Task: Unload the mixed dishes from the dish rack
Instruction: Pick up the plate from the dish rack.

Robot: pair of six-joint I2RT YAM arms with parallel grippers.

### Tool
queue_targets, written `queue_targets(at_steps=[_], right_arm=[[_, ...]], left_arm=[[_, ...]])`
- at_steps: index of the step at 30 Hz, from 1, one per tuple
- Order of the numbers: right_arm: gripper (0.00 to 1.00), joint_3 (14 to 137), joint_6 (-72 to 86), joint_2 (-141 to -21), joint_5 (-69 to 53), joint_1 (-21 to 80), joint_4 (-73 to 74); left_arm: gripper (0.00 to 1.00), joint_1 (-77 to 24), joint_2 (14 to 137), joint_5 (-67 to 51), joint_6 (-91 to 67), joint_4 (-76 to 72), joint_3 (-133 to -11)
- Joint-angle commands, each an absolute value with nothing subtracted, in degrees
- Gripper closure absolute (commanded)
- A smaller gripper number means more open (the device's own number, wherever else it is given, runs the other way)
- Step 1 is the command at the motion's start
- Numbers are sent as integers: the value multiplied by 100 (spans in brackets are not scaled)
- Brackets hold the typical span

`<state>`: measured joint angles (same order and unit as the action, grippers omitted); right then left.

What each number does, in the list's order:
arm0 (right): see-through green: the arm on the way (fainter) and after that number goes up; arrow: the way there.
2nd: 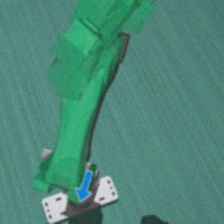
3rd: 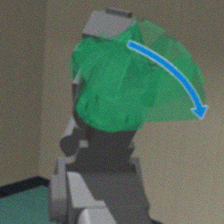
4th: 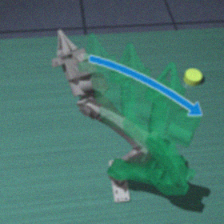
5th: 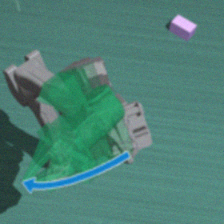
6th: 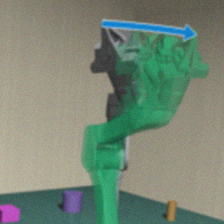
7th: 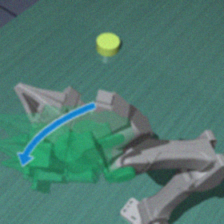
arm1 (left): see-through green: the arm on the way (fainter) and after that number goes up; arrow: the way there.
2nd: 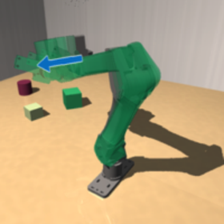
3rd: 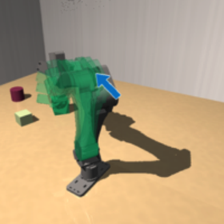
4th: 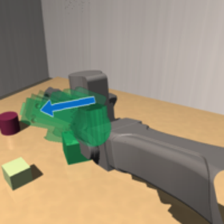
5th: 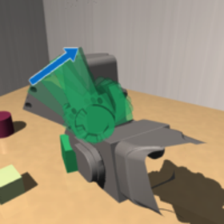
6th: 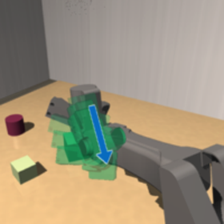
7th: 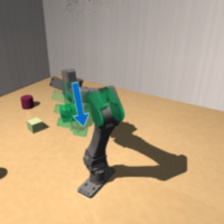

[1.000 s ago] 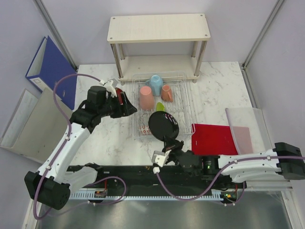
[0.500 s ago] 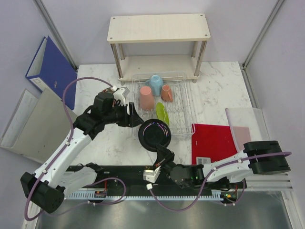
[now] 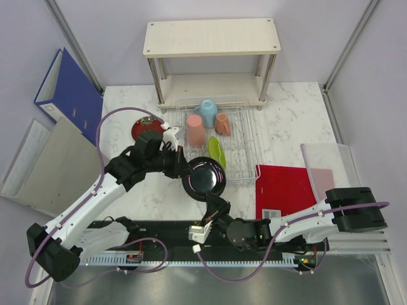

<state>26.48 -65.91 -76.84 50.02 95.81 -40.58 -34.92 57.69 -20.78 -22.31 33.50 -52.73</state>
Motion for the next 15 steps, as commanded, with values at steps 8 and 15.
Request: queue_targets(at_steps=[8, 15], right_arm=[[37, 3058, -6207, -7550, 5633, 9615, -4544], [2, 3400, -4891, -7058, 6142, 9624, -4281]], left_arm=[[98, -3516, 5590, -1468, -2047, 3393, -5282], [98, -3489, 5555, -670, -2329, 3392, -5545]])
